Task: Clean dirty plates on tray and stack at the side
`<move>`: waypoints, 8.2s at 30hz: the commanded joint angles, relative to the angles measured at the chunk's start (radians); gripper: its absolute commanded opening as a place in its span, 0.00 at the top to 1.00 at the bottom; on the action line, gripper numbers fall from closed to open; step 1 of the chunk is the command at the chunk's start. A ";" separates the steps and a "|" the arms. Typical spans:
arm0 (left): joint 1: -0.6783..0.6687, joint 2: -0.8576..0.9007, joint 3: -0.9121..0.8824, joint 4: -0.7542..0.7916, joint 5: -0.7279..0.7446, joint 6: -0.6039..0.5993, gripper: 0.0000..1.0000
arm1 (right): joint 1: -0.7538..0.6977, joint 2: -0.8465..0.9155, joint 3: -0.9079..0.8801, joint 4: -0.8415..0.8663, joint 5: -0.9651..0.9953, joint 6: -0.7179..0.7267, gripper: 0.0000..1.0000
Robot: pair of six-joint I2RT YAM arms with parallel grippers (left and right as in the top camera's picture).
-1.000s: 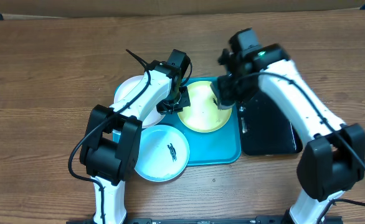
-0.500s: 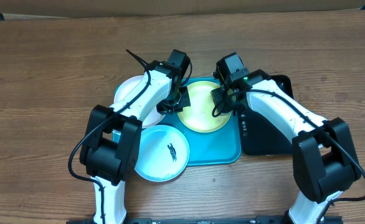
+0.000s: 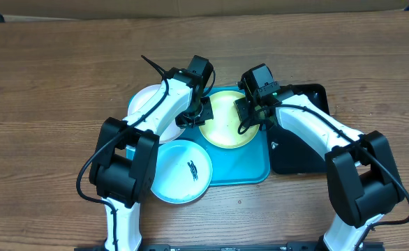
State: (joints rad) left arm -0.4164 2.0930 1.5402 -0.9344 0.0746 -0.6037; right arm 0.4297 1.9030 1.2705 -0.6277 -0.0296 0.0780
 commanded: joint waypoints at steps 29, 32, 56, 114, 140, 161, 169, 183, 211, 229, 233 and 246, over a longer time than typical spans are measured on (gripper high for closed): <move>0.003 0.013 -0.014 0.002 0.004 -0.014 0.96 | -0.070 0.145 0.116 -0.079 -0.846 -0.087 0.96; 0.003 0.013 -0.014 0.001 0.004 -0.013 0.96 | -0.117 0.130 0.187 -0.150 -0.824 -0.087 0.96; 0.003 0.013 -0.014 0.001 0.005 -0.014 0.89 | -0.406 -0.001 0.182 -0.502 -0.113 -0.001 0.96; 0.037 0.012 0.325 -0.231 -0.003 0.110 0.96 | -0.623 0.008 0.373 -0.409 -0.076 0.087 0.00; -0.298 0.010 0.390 -0.044 -0.278 0.128 0.96 | -0.624 0.008 0.373 -0.409 -0.076 0.087 0.00; -0.742 0.005 0.473 -0.111 -1.143 0.243 0.96 | -0.624 0.008 0.373 -0.409 -0.076 0.087 0.00; -0.819 0.005 0.473 -0.116 -1.244 0.242 0.96 | -0.624 0.008 0.373 -0.409 -0.076 0.087 0.00; -0.745 0.005 0.473 -0.156 -0.989 0.143 0.96 | -0.624 0.008 0.373 -0.409 -0.076 0.087 0.00; 0.345 0.005 0.473 -0.228 0.363 0.169 0.96 | -0.624 0.008 0.373 -0.409 -0.076 0.087 0.00; 1.022 0.006 0.307 -0.333 -0.207 0.174 0.96 | -0.624 0.008 0.373 -0.409 -0.076 0.087 0.00; 1.057 0.006 0.184 -0.240 -0.188 0.174 0.96 | -0.624 0.008 0.373 -0.409 -0.076 0.087 0.00; 0.976 0.006 0.080 -0.171 -0.061 0.206 0.95 | -0.624 0.008 0.373 -0.409 -0.076 0.087 0.00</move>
State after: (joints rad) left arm 0.5804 2.0956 1.6257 -1.0920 -0.0124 -0.4206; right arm -0.1947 1.9167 1.6344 -1.0409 -0.1043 0.1608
